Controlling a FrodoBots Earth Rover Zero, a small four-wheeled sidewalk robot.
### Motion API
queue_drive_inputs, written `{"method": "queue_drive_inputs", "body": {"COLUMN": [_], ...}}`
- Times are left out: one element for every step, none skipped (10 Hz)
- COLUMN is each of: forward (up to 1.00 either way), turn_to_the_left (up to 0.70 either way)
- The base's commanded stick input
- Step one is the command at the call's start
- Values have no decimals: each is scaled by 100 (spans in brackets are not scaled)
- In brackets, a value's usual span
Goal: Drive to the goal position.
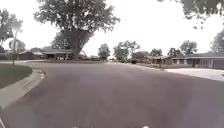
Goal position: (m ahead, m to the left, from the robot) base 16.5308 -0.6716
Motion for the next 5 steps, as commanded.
{"method": "queue_drive_inputs", "body": {"forward": [70,70,70,70,70], "turn_to_the_left": [0,0,0,0,0]}}
